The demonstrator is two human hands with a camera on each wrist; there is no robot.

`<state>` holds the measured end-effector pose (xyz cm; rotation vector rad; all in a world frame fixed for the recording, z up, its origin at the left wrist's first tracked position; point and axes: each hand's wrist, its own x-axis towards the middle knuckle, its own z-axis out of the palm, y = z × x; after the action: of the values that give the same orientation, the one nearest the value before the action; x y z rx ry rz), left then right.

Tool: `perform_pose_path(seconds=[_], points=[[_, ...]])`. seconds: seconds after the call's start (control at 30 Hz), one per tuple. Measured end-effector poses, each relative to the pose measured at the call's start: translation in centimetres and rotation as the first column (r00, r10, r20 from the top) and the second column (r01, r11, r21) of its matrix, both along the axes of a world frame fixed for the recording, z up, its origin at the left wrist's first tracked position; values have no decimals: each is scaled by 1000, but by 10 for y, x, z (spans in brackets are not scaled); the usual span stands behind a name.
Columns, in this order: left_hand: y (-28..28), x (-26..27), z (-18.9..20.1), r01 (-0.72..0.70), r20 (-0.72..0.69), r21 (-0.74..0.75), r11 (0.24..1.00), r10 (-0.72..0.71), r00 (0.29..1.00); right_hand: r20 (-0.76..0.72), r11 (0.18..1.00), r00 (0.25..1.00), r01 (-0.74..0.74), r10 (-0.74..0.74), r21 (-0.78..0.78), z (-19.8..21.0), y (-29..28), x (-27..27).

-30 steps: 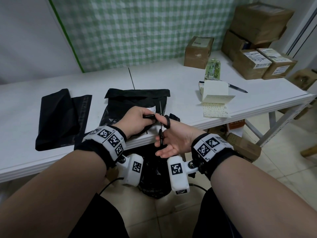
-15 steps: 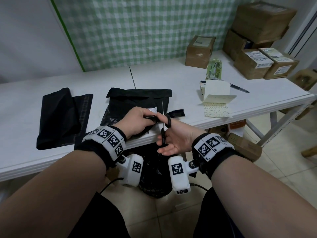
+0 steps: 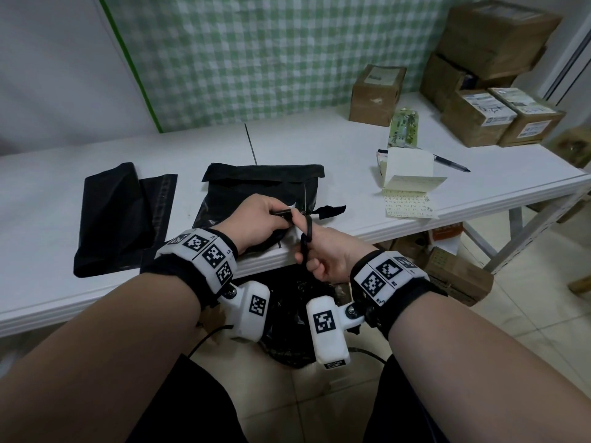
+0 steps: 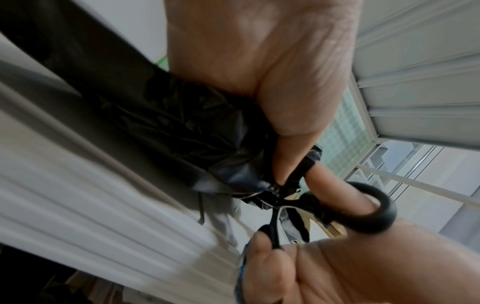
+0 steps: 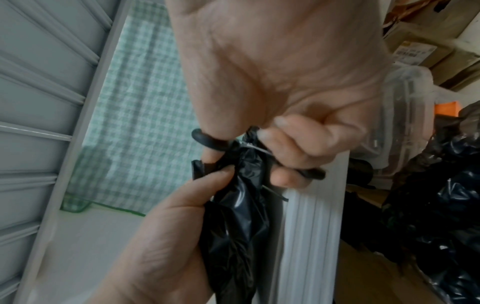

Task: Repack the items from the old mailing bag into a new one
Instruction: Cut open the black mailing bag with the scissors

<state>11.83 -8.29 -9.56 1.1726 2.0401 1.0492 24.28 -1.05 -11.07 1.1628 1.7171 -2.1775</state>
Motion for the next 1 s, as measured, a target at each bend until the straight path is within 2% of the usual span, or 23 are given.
perform_pose_path(seconds=[0.17, 0.5, 0.7, 0.77, 0.87, 1.0], points=[[0, -3, -2, -15, 41, -30, 999, 16, 999, -3, 993, 993, 116, -116, 22, -7, 6, 2], [-6, -1, 0, 33, 30, -92, 995, -31, 999, 73, 998, 997, 2, 3, -65, 2, 14, 3], [-7, -4, -2, 26, 42, -130, 991, -20, 999, 82, 1000, 996, 22, -22, 0, -2, 13, 5], [-4, -4, -4, 7, -47, -162, 987, -14, 999, 74, 998, 996, 44, -47, 42, -5, 14, 7], [3, -5, -6, -39, -316, -238, 970, -40, 948, 66, 996, 996, 61, -65, 68, -6, 16, 12], [14, -5, -10, -56, -414, -268, 962, -63, 908, 66, 997, 997, 38, -43, 64, -4, 19, 18]])
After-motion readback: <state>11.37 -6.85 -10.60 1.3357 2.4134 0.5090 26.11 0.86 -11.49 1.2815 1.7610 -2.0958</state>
